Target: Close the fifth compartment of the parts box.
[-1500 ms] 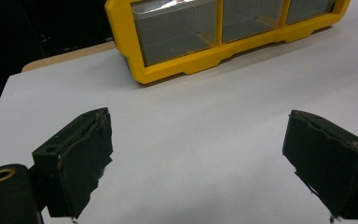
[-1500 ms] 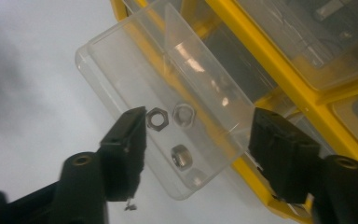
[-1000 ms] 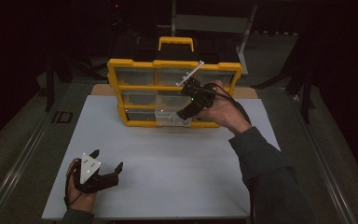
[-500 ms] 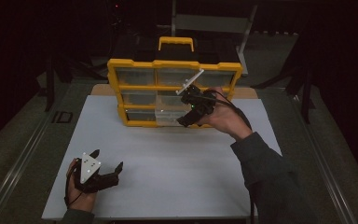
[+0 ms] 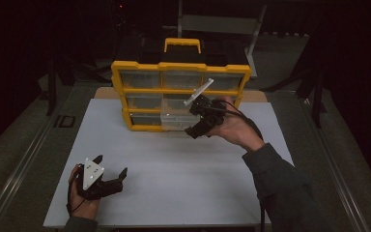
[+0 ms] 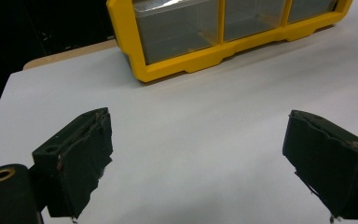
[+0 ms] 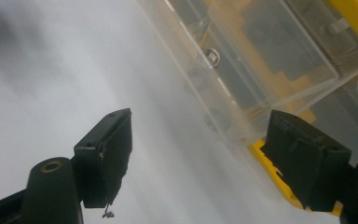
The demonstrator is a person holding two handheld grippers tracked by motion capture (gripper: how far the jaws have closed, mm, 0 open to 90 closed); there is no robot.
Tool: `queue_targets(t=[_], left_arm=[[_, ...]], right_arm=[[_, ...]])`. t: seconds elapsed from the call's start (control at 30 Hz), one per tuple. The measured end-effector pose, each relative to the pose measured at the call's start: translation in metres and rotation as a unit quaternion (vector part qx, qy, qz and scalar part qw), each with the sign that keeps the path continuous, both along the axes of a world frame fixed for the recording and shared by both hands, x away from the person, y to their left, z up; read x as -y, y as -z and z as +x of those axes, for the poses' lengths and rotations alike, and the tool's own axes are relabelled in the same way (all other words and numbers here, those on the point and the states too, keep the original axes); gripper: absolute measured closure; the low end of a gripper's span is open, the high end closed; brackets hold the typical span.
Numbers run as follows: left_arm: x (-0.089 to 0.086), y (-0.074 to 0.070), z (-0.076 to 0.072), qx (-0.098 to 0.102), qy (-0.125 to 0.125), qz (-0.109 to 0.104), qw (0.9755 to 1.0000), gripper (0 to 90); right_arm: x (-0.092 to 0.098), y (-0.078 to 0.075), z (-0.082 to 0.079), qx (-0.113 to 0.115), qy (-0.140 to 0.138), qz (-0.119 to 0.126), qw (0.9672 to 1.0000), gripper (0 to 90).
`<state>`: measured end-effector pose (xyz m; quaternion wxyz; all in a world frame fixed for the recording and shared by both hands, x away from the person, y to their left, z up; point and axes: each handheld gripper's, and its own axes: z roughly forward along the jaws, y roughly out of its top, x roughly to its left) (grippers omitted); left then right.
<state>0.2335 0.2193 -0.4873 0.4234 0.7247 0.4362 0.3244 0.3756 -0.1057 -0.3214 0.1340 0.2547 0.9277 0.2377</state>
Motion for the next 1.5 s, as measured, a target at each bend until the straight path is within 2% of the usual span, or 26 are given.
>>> queue_targets(t=[0.5,0.8,0.97,1.2,1.3,1.43,1.5], left_arm=[[0.000,0.000,0.000,0.001,-0.001,0.000,1.0000,7.6],[0.000,0.000,0.000,0.001,0.000,0.000,1.0000,7.6],[0.000,0.000,0.000,0.000,0.001,0.002,1.0000,7.6],[0.000,0.000,0.000,0.000,0.001,0.002,1.0000,7.6],[0.000,0.000,0.000,0.000,0.002,0.003,1.0000,7.6],[0.001,0.000,0.000,-0.001,0.001,0.002,1.0000,7.6],[0.001,0.000,0.000,-0.001,0.002,0.002,1.0000,7.6]], right_arm=[[0.011,0.007,-0.017,0.010,-0.012,0.016,0.9998,26.3],[0.014,0.018,-0.020,0.004,-0.015,0.015,0.9998,27.6],[0.013,0.024,-0.022,0.001,-0.017,0.022,0.9996,31.9],[0.015,0.035,-0.024,0.026,-0.009,0.046,0.9986,42.6],[0.016,0.038,-0.024,0.040,-0.002,0.058,0.9975,51.4],[0.017,0.043,-0.025,0.060,0.008,0.070,0.9956,72.2],[0.017,0.045,-0.025,0.072,0.015,0.068,0.9950,82.5]])
